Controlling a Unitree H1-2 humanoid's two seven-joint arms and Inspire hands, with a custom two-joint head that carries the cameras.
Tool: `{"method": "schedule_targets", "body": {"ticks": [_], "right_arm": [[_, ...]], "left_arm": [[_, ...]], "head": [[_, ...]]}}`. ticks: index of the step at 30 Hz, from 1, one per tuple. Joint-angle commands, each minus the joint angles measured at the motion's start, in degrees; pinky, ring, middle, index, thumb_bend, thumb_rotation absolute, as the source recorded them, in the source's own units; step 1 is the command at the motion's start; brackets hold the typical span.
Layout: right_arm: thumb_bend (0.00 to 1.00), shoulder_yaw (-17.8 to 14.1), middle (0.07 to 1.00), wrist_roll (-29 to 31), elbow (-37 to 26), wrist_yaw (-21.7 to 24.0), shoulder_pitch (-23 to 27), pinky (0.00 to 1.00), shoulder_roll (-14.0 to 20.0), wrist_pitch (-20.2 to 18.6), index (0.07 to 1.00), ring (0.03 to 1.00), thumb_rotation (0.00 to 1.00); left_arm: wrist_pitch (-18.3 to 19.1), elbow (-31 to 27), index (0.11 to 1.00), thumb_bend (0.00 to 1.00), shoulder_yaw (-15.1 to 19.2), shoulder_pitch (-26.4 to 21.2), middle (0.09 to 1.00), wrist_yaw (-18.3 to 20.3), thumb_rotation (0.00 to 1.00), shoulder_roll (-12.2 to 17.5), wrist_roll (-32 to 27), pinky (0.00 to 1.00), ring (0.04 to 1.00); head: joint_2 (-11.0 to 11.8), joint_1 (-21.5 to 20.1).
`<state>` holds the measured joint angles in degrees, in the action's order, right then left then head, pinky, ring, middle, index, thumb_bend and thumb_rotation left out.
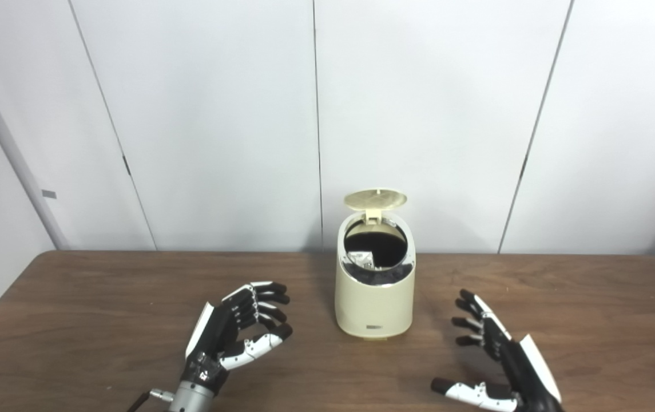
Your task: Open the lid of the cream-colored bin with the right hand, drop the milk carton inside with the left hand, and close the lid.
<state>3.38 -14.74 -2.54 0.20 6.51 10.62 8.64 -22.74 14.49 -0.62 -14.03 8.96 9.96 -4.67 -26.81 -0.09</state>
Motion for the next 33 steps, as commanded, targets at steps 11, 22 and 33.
{"method": "schedule_targets", "body": {"ticks": [11, 22, 33], "right_arm": [[0.74, -0.6, 0.948, -6.2, -5.7, 5.5, 19.2, 0.79, 7.8, -10.7, 0.901, 0.882, 0.54], [0.73, 4.5, 0.922, -12.1, -6.6, 13.1, 31.8, 0.79, 9.4, -21.2, 0.909, 0.901, 0.55], [0.69, 12.1, 0.954, -18.5, -4.5, 22.7, 39.2, 0.8, 12.1, -25.6, 0.932, 0.962, 0.63]], "left_arm": [[-3.2, 1.9, 0.741, 0.7, 0.6, -0.3, 0.713, -0.5, 0.25, -1.1, 1.1, 0.5, 0.623], [-3.3, 2.0, 0.736, 0.69, 0.9, -0.1, 0.715, 0.0, 0.26, -1.3, 0.4, 0.49, 0.626], [-3.0, 1.5, 0.736, 0.69, 0.9, 0.1, 0.713, 0.0, 0.26, -1.4, 0.9, 0.49, 0.623]], "head": [[-0.1, -0.6], [-0.1, -0.8], [-0.4, -0.5]]}}
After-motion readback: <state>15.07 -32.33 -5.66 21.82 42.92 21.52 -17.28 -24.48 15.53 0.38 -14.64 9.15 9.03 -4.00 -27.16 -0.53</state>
